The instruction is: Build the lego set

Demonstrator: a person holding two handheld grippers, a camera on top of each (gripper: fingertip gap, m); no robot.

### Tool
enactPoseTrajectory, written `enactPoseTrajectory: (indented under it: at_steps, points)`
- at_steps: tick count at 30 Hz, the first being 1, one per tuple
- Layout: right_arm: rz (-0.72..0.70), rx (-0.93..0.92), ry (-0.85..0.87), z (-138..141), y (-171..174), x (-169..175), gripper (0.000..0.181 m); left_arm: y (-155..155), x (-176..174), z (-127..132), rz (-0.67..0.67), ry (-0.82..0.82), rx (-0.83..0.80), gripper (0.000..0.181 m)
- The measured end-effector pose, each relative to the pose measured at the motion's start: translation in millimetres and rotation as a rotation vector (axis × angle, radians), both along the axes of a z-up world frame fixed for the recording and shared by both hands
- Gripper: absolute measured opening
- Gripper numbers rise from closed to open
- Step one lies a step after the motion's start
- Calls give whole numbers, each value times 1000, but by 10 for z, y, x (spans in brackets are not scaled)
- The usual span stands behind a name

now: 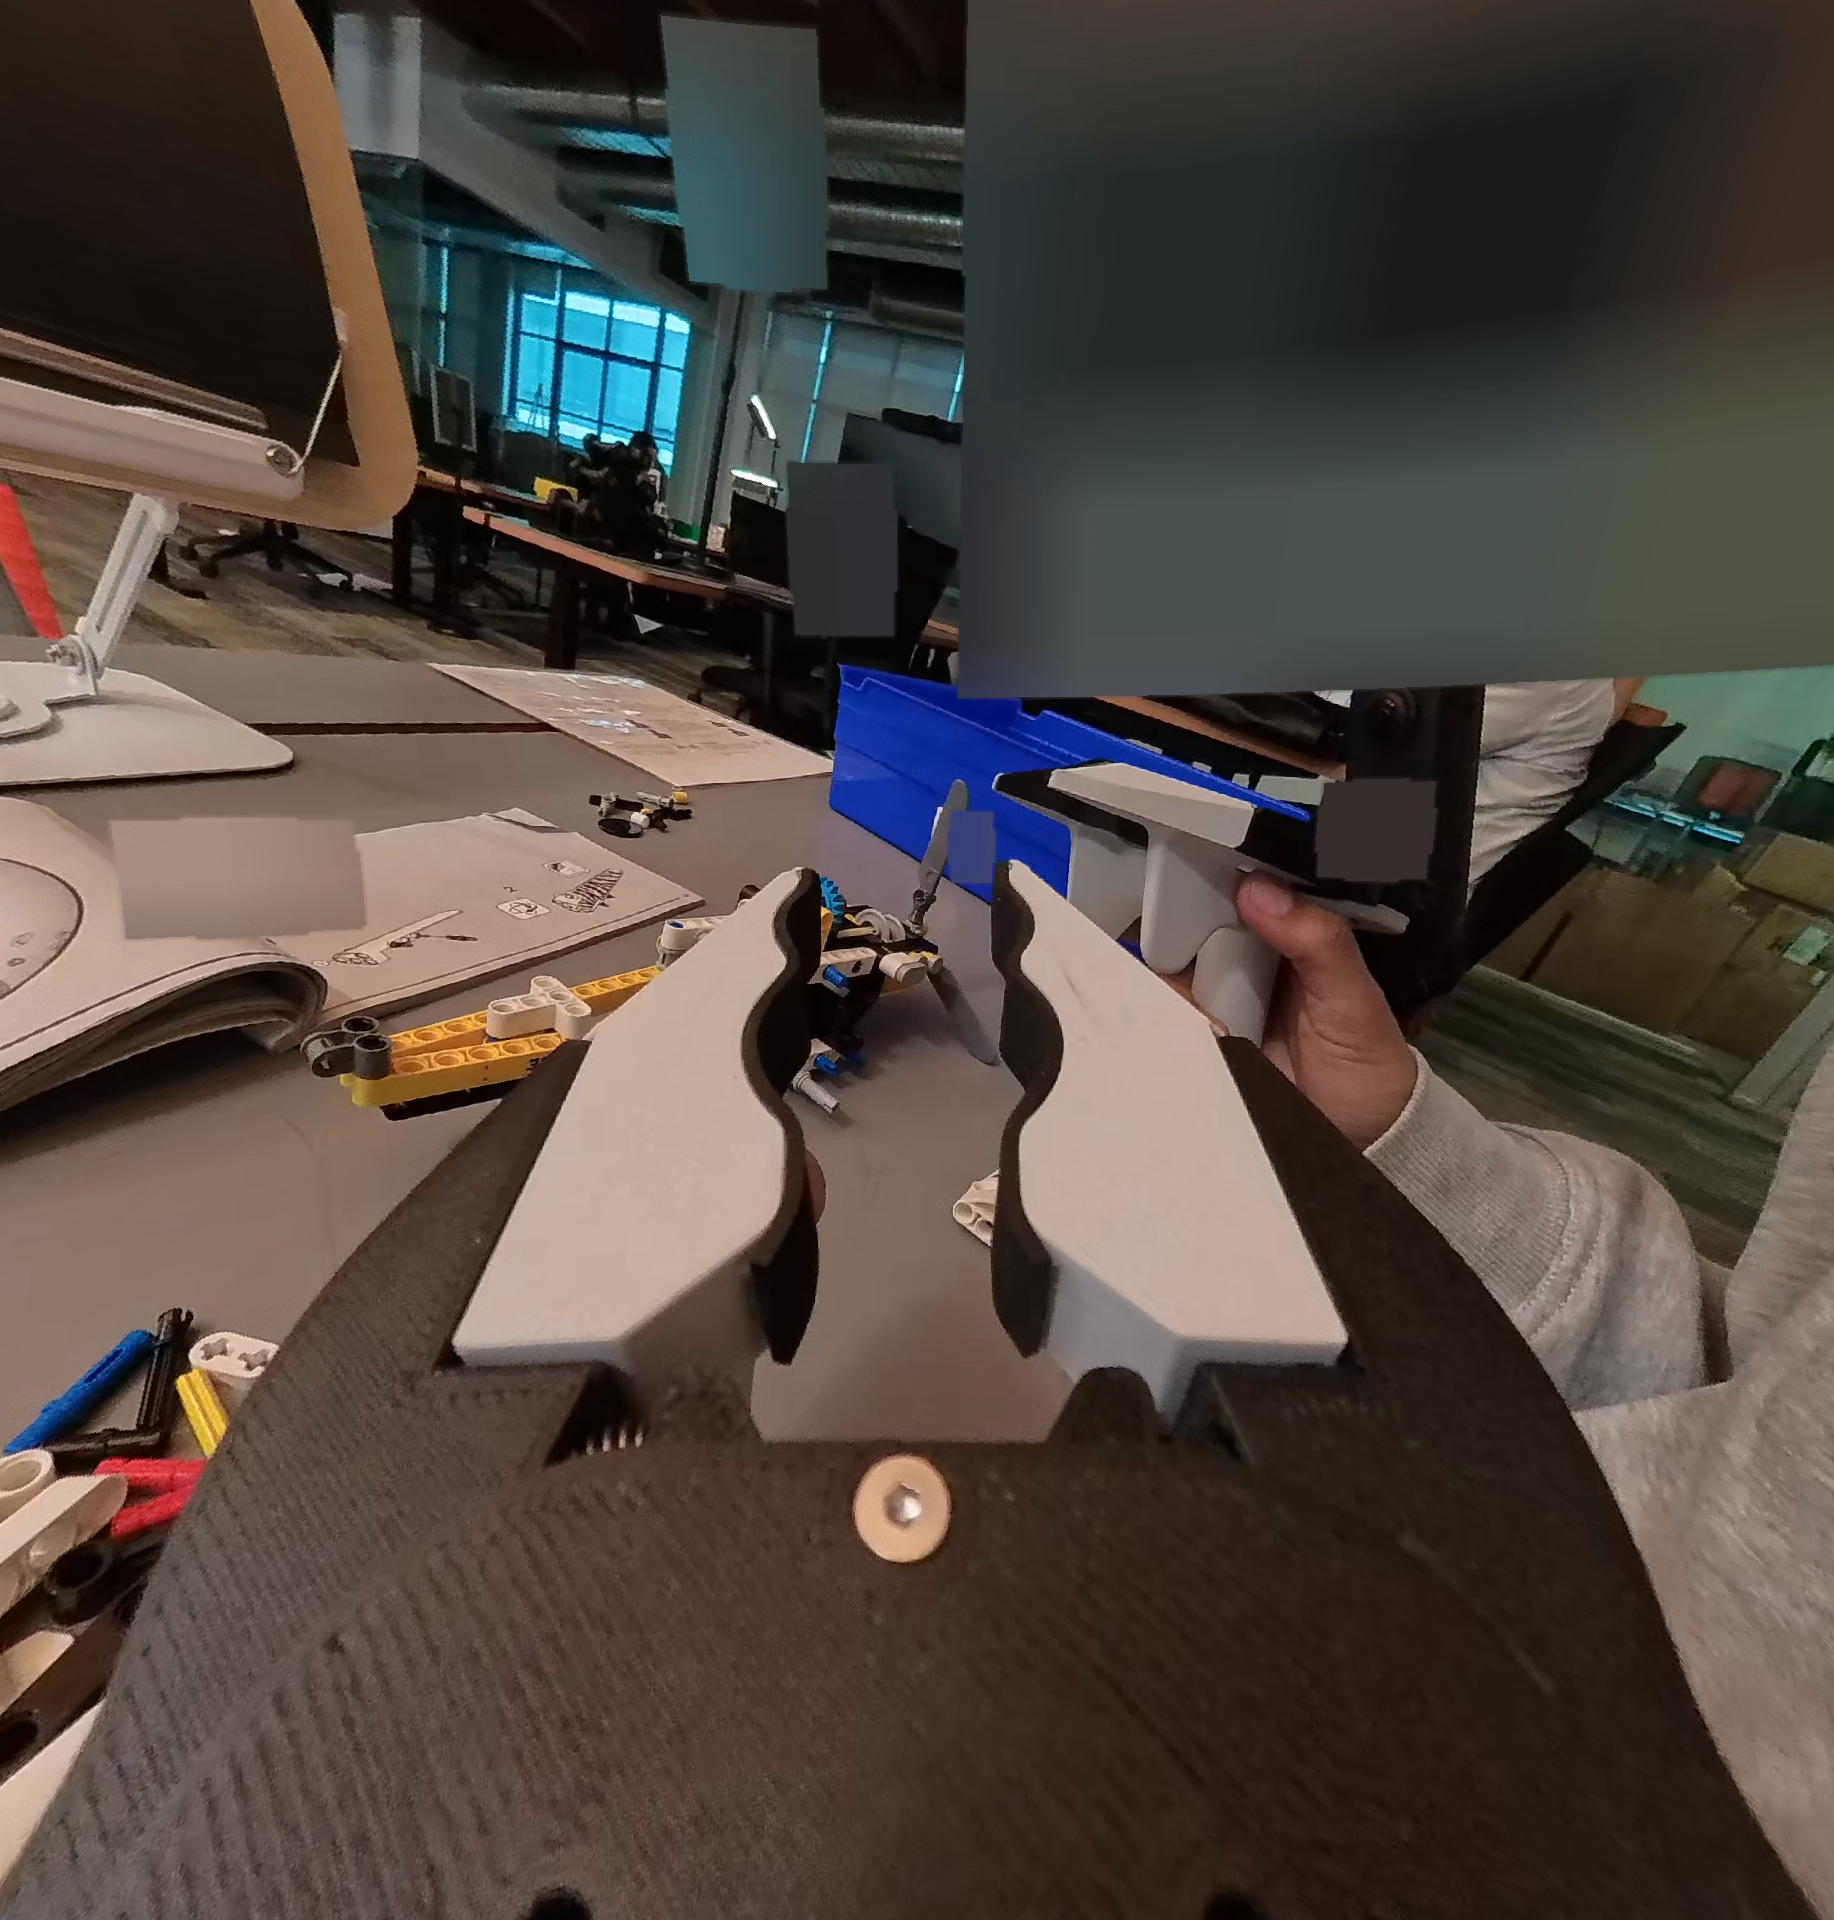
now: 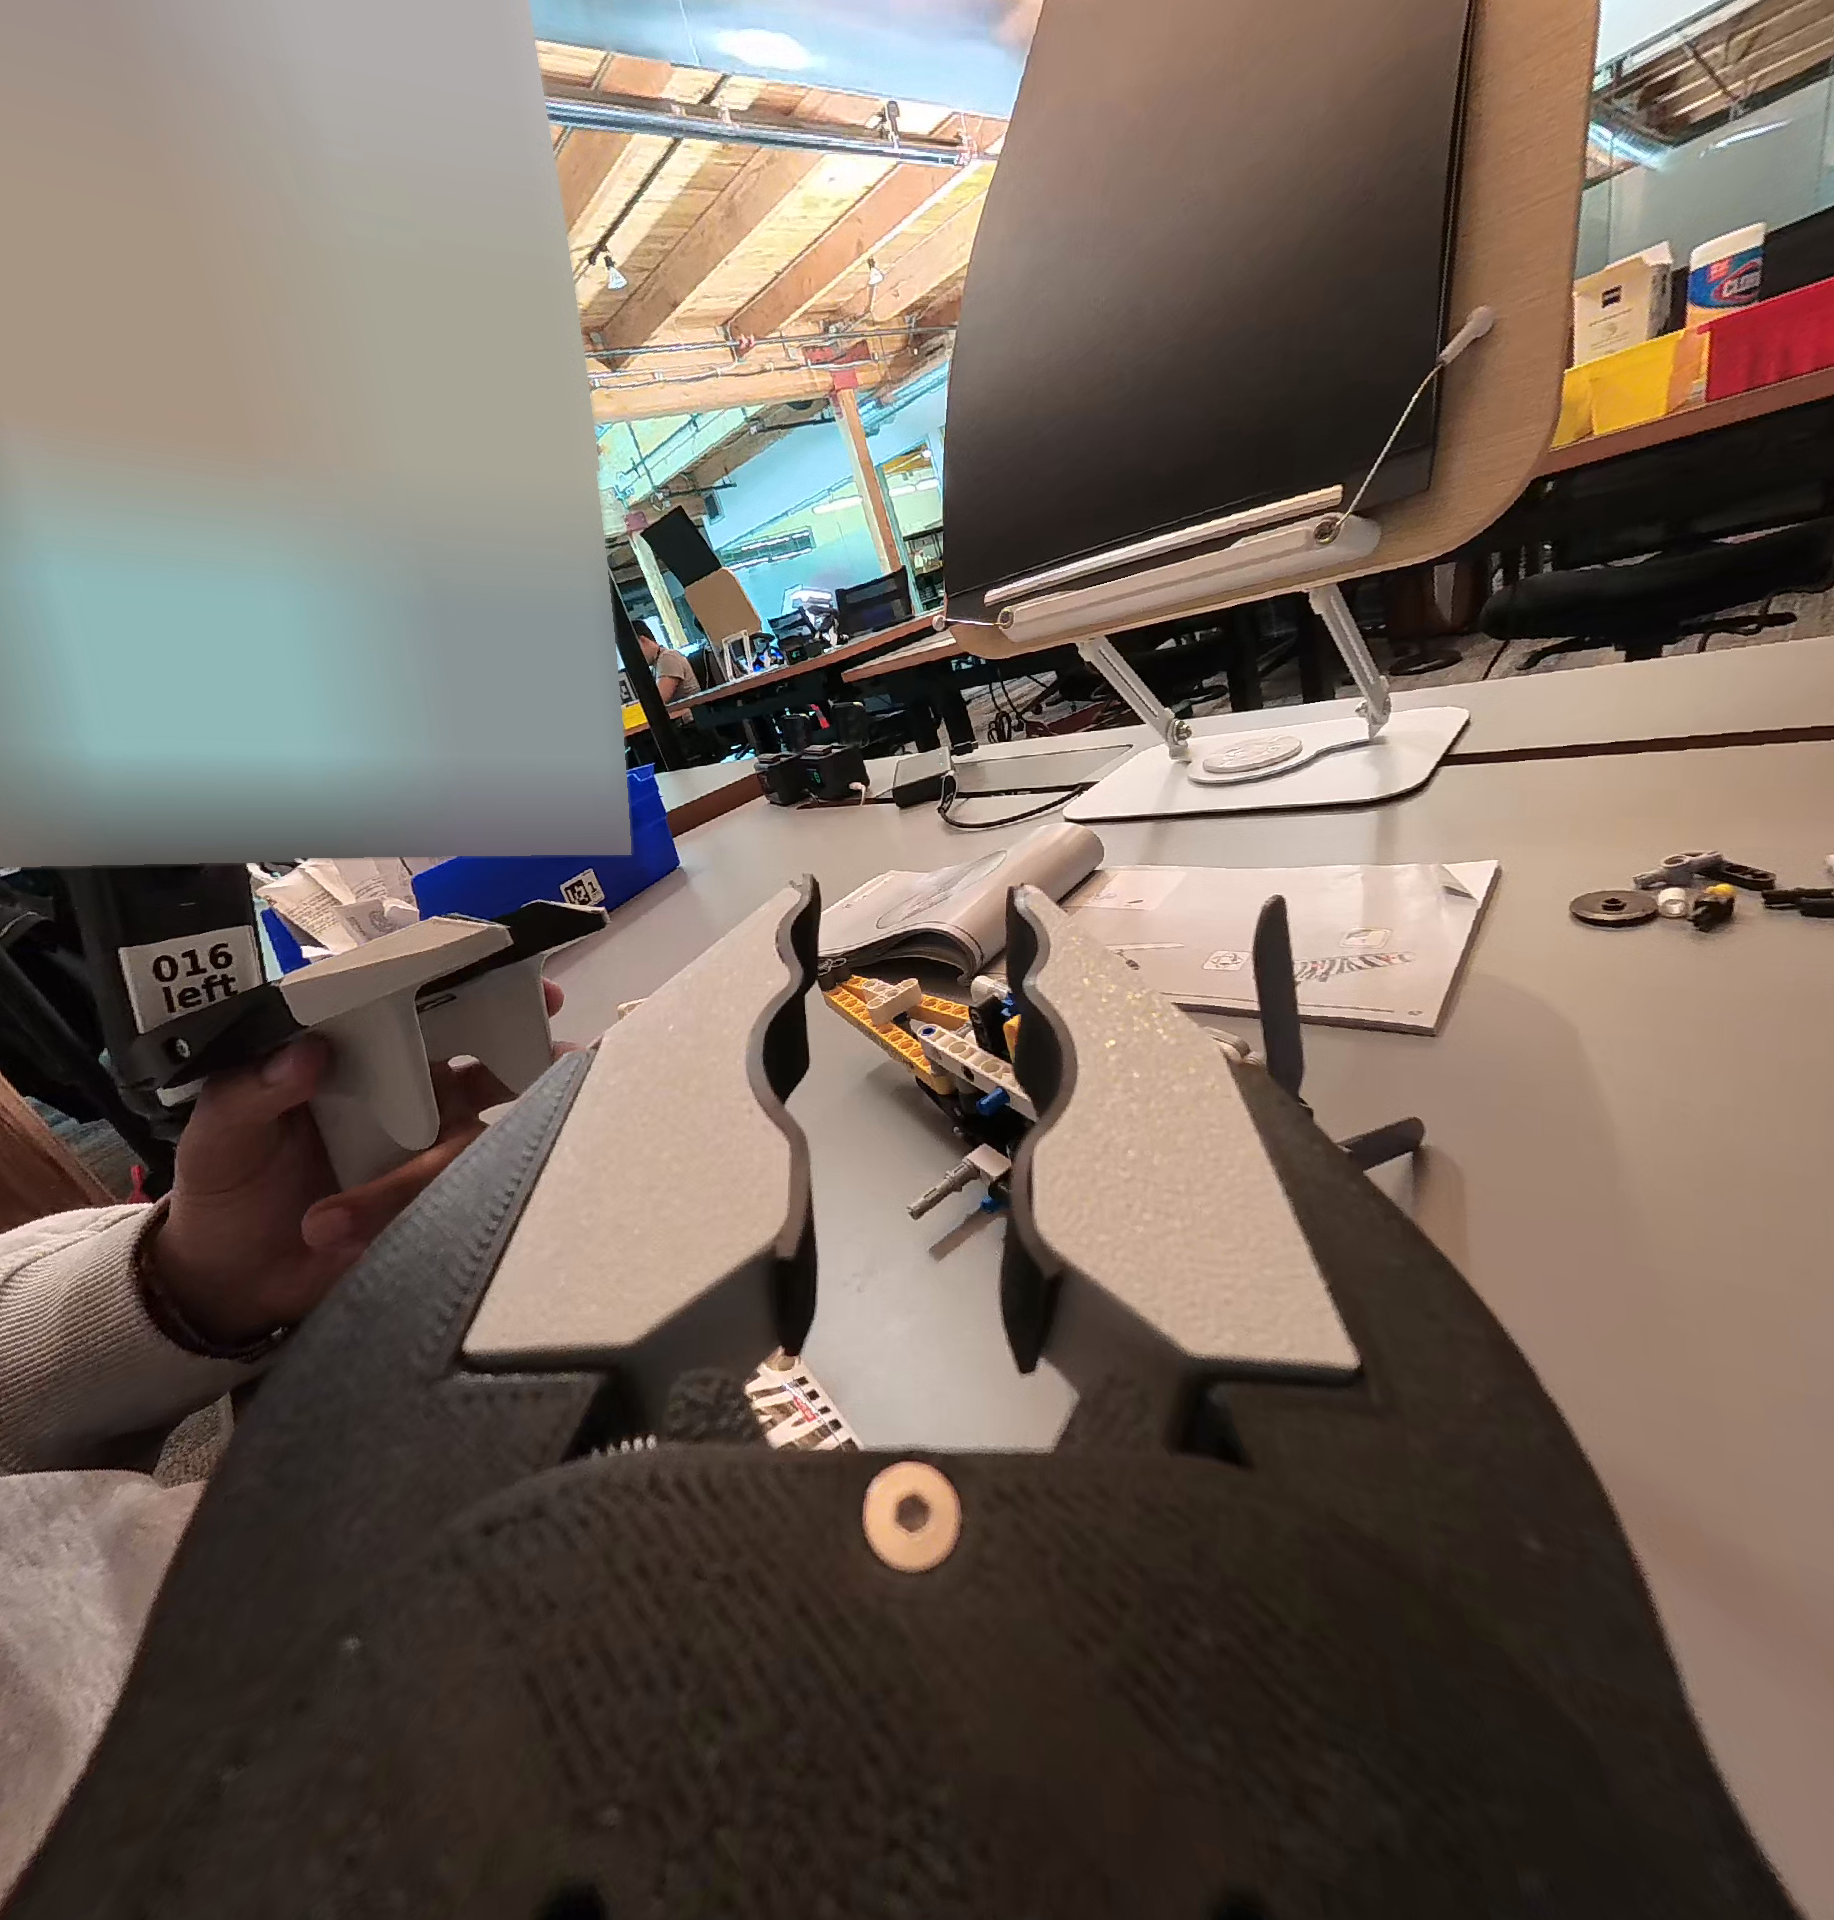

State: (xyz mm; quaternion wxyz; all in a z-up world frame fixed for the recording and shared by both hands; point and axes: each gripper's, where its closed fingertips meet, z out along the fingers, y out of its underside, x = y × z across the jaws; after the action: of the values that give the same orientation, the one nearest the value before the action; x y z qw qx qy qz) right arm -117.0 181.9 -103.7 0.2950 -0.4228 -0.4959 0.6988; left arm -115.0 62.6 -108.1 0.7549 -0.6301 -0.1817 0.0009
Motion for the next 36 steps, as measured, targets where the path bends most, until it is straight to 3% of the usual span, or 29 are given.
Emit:
enactPoseTrajectory:
  at_steps: [5, 8, 10, 11, 13, 17, 20, 21, 25, 28, 31, 36]
  points:
    - [-1, -8, -5, -3, 10, -9, 33, 6, -22, -14, 12, -5, -14, 26]
    - [2, -27, -8, -1, 31, -17, 34, -48, -206, 15, 145, 4, -77, 28]
    - [0, -36, 2, 13, 42, -4, 34, -37, -339, 71, 195, 24, -186, 29]
    - [-2, -38, 9, 22, 48, 6, 34, -6, -426, 60, 202, 22, -284, 39]
    - [0, -43, 18, 34, 50, 27, 33, 90, -619, -3, 174, 22, -497, 60]
    - [32, -59, 22, 42, 26, 55, 32, 507, -1169, 23, 82, 6, -664, 68]
    - [39, -78, 27, 52, 43, 74, 32, 1073, -1442, -192, -71, -130, -771, 74]
    - [39, -87, 28, 56, 59, 79, 31, 1244, -1558, -302, -93, -128, -821, 68]
    - [42, -148, 38, 83, 141, 111, 31, 1717, -2128, -784, -24, -148, -988, 54]
    - [42, -199, 41, 92, 205, 130, 30, 1875, -2367, -969, -23, 31, -1073, 41]
    - [40, -233, 42, 95, 242, 154, 30, 1908, -2304, -1061, -133, 245, -1145, 41]
    - [43, -284, 32, 78, 290, 151, 29, 2004, -2334, -1130, -178, 221, -1172, 37]
